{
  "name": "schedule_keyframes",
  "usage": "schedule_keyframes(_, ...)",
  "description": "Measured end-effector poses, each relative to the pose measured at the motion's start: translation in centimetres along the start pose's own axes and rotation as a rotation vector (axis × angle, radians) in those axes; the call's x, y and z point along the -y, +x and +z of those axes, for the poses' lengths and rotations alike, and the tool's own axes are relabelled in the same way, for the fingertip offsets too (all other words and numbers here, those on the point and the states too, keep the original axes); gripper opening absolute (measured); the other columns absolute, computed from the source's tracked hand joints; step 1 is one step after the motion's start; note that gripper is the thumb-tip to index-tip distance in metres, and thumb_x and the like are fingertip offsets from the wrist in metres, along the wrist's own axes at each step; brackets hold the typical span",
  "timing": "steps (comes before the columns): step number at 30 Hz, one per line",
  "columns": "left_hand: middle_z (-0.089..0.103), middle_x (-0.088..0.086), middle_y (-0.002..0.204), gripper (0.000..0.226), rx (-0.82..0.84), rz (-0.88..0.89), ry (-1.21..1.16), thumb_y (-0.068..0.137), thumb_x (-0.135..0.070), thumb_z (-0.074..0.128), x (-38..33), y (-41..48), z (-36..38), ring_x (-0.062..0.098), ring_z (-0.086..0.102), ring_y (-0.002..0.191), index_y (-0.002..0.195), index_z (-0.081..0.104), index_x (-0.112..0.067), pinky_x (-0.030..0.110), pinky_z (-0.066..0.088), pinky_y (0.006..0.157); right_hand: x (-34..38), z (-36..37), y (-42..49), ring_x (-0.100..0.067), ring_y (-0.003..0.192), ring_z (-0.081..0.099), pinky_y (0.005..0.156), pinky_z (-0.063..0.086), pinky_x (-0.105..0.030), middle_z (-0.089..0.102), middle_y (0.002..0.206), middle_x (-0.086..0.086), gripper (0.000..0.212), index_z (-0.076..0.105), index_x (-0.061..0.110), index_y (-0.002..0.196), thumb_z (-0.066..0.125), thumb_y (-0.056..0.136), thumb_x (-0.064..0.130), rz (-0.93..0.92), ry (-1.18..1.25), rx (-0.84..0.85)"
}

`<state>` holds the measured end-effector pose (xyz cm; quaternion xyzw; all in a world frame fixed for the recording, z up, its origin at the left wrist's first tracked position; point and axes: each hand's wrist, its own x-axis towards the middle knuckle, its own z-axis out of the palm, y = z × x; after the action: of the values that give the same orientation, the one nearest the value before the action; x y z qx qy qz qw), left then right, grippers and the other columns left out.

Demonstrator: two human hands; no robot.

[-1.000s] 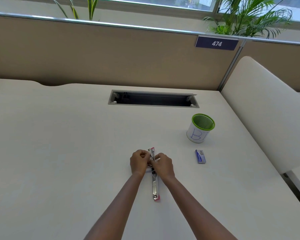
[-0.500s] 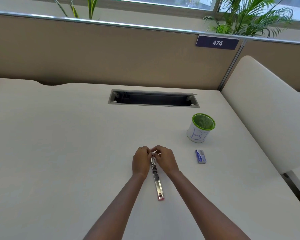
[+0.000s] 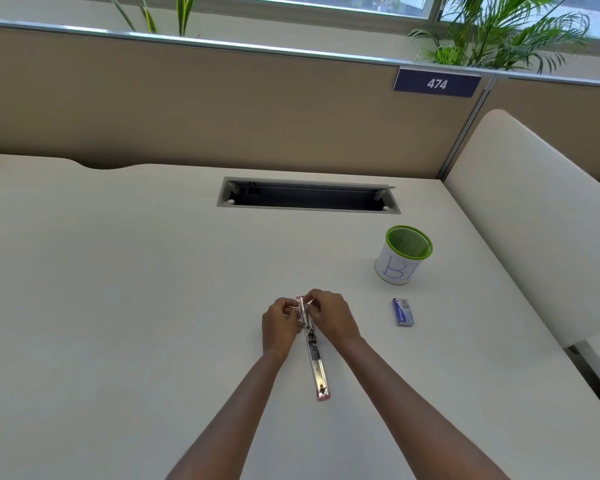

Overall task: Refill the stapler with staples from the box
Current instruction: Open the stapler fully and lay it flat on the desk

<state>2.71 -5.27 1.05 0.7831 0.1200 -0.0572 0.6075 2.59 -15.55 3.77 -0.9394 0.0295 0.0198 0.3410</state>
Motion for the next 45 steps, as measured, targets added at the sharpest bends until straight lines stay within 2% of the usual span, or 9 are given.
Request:
schedule_keyframes(7, 0.062, 0.014, 0.082, 0.022, 0.018, -0.010, 0.020, 0.088, 0.007, 0.044, -0.1, 0.0, -0.1, 0.014, 0.060, 0.056, 0.100, 0.063, 0.006, 0.026, 0.054, 0.061, 0.3, -0.1, -0.2, -0.029, 0.093, 0.065, 0.081, 0.052, -0.038, 0.072, 0.102, -0.013, 0.023, 0.067, 0.006, 0.102, 0.050, 0.088, 0.010, -0.013, -0.119, 0.019)
schedule_keyframes(15, 0.061, 0.014, 0.078, 0.025, 0.038, -0.006, 0.042, 0.088, 0.008, 0.042, -0.5, -0.3, -0.1, 0.026, 0.060, 0.066, 0.101, 0.063, 0.006, 0.026, 0.054, 0.061, 1.6, -0.3, 0.3, -0.031, 0.073, 0.056, 0.060, 0.039, -0.034, 0.067, 0.092, -0.021, 0.016, 0.057, 0.002, 0.075, 0.047, 0.087, 0.006, -0.010, -0.289, 0.074)
schedule_keyframes(19, 0.062, 0.015, 0.078, 0.023, 0.042, -0.004, 0.057, 0.089, 0.008, 0.044, -0.7, -0.3, -0.1, 0.028, 0.060, 0.066, 0.101, 0.063, 0.006, 0.031, 0.055, 0.064, 1.4, 0.0, 0.4, -0.035, 0.084, 0.060, 0.060, 0.033, -0.031, 0.065, 0.094, -0.021, 0.017, 0.059, -0.003, 0.086, 0.047, 0.088, 0.009, -0.036, -0.316, 0.101)
schedule_keyframes(30, 0.071, 0.026, 0.090, 0.022, 0.006, -0.023, 0.065, 0.085, 0.003, 0.049, -0.7, -0.7, 0.3, 0.037, 0.068, 0.081, 0.101, 0.064, 0.004, 0.044, 0.057, 0.079, 0.2, 0.1, -0.1, -0.038, 0.086, 0.067, 0.082, 0.056, -0.048, 0.068, 0.098, -0.026, 0.022, 0.063, -0.008, 0.095, 0.056, 0.084, 0.010, 0.383, 0.353, -0.037)
schedule_keyframes(34, 0.068, 0.029, 0.102, 0.027, 0.025, -0.079, 0.030, 0.087, 0.006, 0.044, -1.0, -0.5, 0.5, 0.040, 0.067, 0.092, 0.107, 0.063, 0.009, 0.047, 0.056, 0.085, 0.2, 0.0, -0.3, -0.024, 0.057, 0.051, 0.063, 0.049, -0.035, 0.052, 0.057, -0.011, 0.027, 0.054, 0.003, 0.057, 0.069, 0.077, 0.015, 0.404, 0.338, 0.062)
schedule_keyframes(37, 0.066, 0.030, 0.109, 0.031, 0.058, -0.117, 0.005, 0.087, 0.009, 0.041, -1.1, -0.3, 0.5, 0.041, 0.065, 0.097, 0.109, 0.062, 0.010, 0.048, 0.055, 0.087, 0.1, 0.1, -0.3, -0.021, 0.065, 0.049, 0.063, 0.041, -0.030, 0.054, 0.067, -0.015, 0.016, 0.059, 0.004, 0.069, 0.073, 0.071, 0.010, 0.418, 0.350, 0.093)
schedule_keyframes(40, 0.067, 0.031, 0.106, 0.031, 0.104, -0.127, -0.015, 0.088, 0.011, 0.038, -1.3, -0.3, 0.4, 0.035, 0.065, 0.086, 0.104, 0.064, 0.011, 0.047, 0.056, 0.086, 0.0, 0.3, -0.2, -0.024, 0.080, 0.061, 0.071, 0.049, -0.033, 0.067, 0.093, -0.019, 0.030, 0.064, -0.003, 0.093, 0.076, 0.072, 0.014, 0.437, 0.339, 0.082)
schedule_keyframes(42, 0.066, 0.031, 0.107, 0.033, 0.128, -0.132, -0.017, 0.087, 0.013, 0.036, -1.3, -0.4, 0.4, 0.029, 0.061, 0.083, 0.104, 0.064, 0.012, 0.044, 0.057, 0.083, 0.0, 0.5, 0.0, -0.021, 0.071, 0.062, 0.068, 0.049, -0.033, 0.064, 0.080, -0.010, 0.021, 0.063, 0.003, 0.079, 0.074, 0.073, 0.019, 0.421, 0.297, 0.093)
schedule_keyframes(45, 0.065, 0.030, 0.104, 0.035, 0.154, -0.150, -0.037, 0.087, 0.015, 0.034, -1.2, -0.4, 0.4, 0.029, 0.058, 0.081, 0.105, 0.063, 0.013, 0.032, 0.054, 0.068, 0.2, 0.7, 0.2, -0.012, 0.050, 0.042, 0.051, 0.037, -0.025, 0.044, 0.055, -0.001, 0.036, 0.042, 0.013, 0.056, 0.072, 0.074, 0.021, 0.432, 0.257, 0.120)
